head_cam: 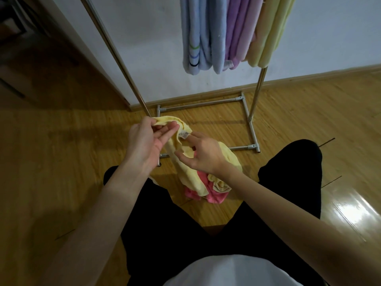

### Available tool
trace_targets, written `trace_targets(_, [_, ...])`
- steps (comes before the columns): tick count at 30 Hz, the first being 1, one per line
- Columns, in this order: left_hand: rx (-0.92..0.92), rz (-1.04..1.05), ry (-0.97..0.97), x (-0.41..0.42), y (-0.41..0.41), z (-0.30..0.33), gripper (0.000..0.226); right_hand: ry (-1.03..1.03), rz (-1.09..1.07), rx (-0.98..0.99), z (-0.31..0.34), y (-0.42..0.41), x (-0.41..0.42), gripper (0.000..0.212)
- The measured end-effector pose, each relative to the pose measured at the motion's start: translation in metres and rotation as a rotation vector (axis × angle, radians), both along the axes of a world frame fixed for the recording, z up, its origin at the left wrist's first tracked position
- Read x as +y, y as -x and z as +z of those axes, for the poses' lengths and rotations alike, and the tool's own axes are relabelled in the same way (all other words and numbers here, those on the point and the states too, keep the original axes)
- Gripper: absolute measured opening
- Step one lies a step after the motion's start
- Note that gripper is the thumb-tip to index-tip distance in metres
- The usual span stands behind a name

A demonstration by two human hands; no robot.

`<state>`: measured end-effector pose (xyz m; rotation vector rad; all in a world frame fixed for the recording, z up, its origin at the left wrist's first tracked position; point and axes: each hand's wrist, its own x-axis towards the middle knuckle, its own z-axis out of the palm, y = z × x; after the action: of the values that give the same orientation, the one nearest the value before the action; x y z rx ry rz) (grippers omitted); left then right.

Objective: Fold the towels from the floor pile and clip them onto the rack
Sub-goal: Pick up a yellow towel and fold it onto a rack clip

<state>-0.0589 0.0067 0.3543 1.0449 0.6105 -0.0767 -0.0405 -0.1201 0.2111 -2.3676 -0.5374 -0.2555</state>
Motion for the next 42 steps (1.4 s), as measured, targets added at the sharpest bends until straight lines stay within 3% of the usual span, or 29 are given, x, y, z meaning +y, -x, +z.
trace_targets(4, [-0.021, 0.003, 0.005, 0.000, -0.001, 0.004, 0.014, -0.054, -0.002, -0.020, 0.002, -0.003, 0.001, 0.021])
trace_targets(10, [-0.039, 0.023, -0.101, 0.014, -0.007, -0.004, 0.009, -0.046, 0.000, -0.012, 0.002, -0.008, -0.017, 0.020])
trace_targets(14, [-0.027, -0.057, -0.536, 0.036, -0.013, -0.024, 0.014, 0.023, 0.058, -0.098, 0.016, -0.018, -0.043, 0.014])
trace_targets(20, [-0.031, -0.388, -1.385, 0.071, -0.017, -0.038, 0.009, 0.155, 0.242, -0.165, 0.041, -0.040, -0.064, 0.034])
trace_targets(22, [-0.056, -0.473, -1.512, 0.073, -0.017, -0.032, 0.011, 0.168, 0.319, -0.130, 0.050, -0.046, -0.067, 0.031])
trace_targets(25, [-0.094, -0.494, -1.555, 0.072, -0.020, -0.022, 0.014, 0.152, 0.365, -0.108, 0.066, -0.050, -0.070, 0.014])
trace_targets(34, [-0.211, -0.488, -1.445, 0.067, -0.026, 0.010, 0.018, -0.068, 0.196, -0.079, 0.105, -0.053, -0.080, 0.010])
trace_targets(39, [-0.177, -0.844, -1.332, 0.067, -0.030, 0.036, 0.015, -0.271, 0.105, -0.041, 0.127, -0.059, -0.081, 0.007])
trace_targets(42, [-0.221, -0.849, -1.306, 0.071, -0.031, 0.047, 0.015, -0.288, 0.098, -0.033, 0.138, -0.065, -0.084, 0.009])
